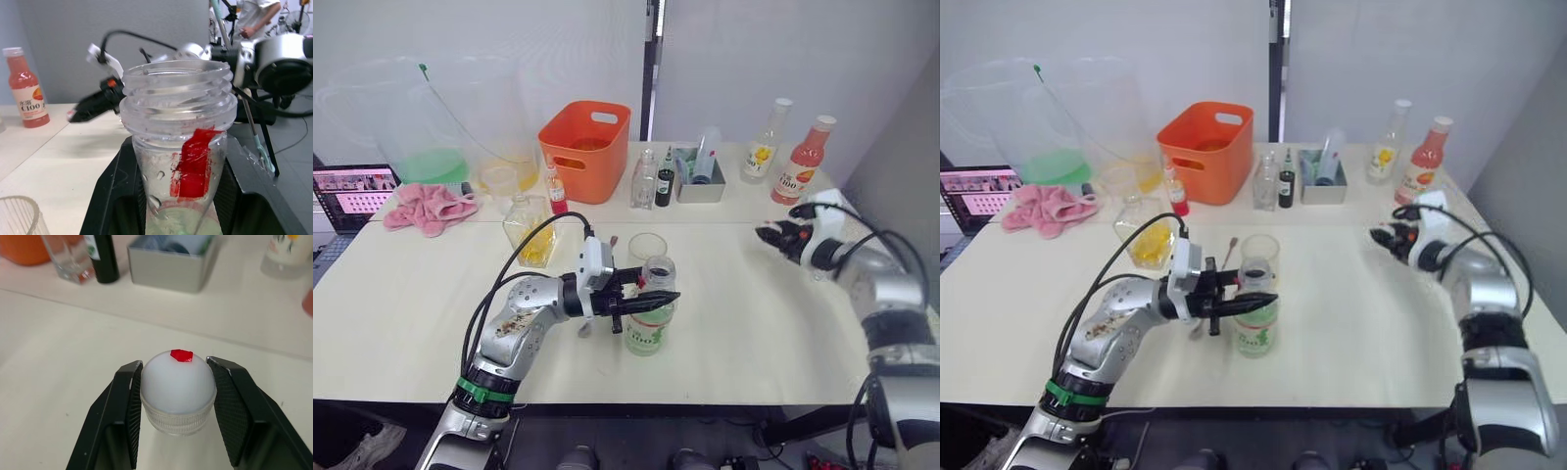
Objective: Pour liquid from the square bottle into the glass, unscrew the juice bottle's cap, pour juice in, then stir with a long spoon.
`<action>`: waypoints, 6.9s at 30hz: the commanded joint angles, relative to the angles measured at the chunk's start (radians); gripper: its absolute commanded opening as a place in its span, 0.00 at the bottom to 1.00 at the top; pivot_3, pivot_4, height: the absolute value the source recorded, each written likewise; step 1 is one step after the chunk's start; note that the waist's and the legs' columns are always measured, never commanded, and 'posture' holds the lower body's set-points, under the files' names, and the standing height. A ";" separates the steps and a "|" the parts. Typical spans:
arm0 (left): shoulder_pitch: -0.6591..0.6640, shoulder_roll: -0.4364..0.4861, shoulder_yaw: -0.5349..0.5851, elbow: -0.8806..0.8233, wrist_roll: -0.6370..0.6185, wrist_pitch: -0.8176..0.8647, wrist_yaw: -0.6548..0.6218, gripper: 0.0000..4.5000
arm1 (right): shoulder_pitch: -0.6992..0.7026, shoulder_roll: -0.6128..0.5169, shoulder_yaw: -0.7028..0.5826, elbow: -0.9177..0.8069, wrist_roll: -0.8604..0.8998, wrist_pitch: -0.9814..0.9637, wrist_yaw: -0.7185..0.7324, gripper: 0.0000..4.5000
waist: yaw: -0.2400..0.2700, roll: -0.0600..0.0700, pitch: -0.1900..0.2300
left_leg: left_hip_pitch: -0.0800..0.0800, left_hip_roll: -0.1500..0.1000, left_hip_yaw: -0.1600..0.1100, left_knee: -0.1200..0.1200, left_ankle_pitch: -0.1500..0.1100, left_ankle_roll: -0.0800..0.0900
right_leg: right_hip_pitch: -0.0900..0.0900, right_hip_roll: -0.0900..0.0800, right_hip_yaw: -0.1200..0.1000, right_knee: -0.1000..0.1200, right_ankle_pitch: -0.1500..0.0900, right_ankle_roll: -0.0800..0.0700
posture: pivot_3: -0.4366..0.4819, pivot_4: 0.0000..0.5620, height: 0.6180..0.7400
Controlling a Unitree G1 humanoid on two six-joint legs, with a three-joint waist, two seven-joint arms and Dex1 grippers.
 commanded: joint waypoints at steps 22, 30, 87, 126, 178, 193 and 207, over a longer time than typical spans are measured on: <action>-0.010 -0.024 0.034 -0.020 -0.035 0.049 0.048 0.27 | 0.001 0.060 -0.167 -0.092 -0.069 -0.013 -0.091 1.00 | -0.007 0.001 0.001 | 0.001 0.000 0.000 0.000 0.000 0.000 | 0.001 0.001 0.000 0.000 0.000 0.000 | 0.48 0.27 1.00; -0.055 0.026 0.107 -0.162 -0.178 0.226 0.088 0.27 | 0.041 -0.066 -0.134 -0.495 0.052 0.198 0.181 1.00 | -0.004 0.003 0.002 | -0.001 0.000 -0.001 0.000 0.000 0.001 | 0.000 0.001 -0.001 0.000 0.000 0.000 | 0.48 0.27 1.00; -0.587 0.077 -0.052 1.033 0.672 -0.951 0.363 0.27 | 0.445 -0.207 -0.297 -1.303 0.472 0.588 0.060 1.00 | -0.003 -0.003 0.008 | -0.011 -0.002 0.000 0.004 0.000 0.001 | -0.014 -0.001 -0.001 0.010 0.000 0.000 | 0.48 0.27 1.00; -0.776 0.132 -0.383 1.251 1.332 -1.152 1.170 0.27 | 0.497 -0.217 -0.328 -1.301 0.467 0.570 0.047 1.00 | -0.002 -0.005 0.008 | -0.012 -0.003 -0.001 0.005 0.000 0.001 | -0.014 -0.001 -0.001 0.014 0.000 0.001 | 0.48 0.27 1.00; -0.756 0.128 -0.362 1.271 1.249 -1.184 1.111 0.27 | 0.463 -0.205 -0.275 -1.285 0.458 0.551 0.041 1.00 | -0.003 -0.005 0.008 | -0.012 -0.003 -0.001 0.007 0.000 0.001 | -0.014 -0.002 -0.001 0.015 0.000 0.001 | 0.48 0.27 1.00; -0.635 0.035 0.026 0.997 0.568 -0.828 0.449 0.27 | 0.390 -0.197 -0.226 -1.226 0.443 0.535 0.092 1.00 | -0.013 -0.004 0.008 | -0.012 -0.003 -0.001 0.010 0.000 0.001 | -0.014 -0.001 -0.001 0.017 0.000 0.000 | 0.48 0.27 1.00; -0.218 0.198 0.325 0.041 0.106 0.073 0.428 0.27 | 0.160 -0.160 -0.029 -0.985 0.368 0.445 0.342 1.00 | -0.054 -0.004 0.008 | -0.012 0.000 -0.003 0.015 -0.001 0.001 | -0.015 0.002 0.000 0.022 0.000 0.000 | 0.48 0.27 1.00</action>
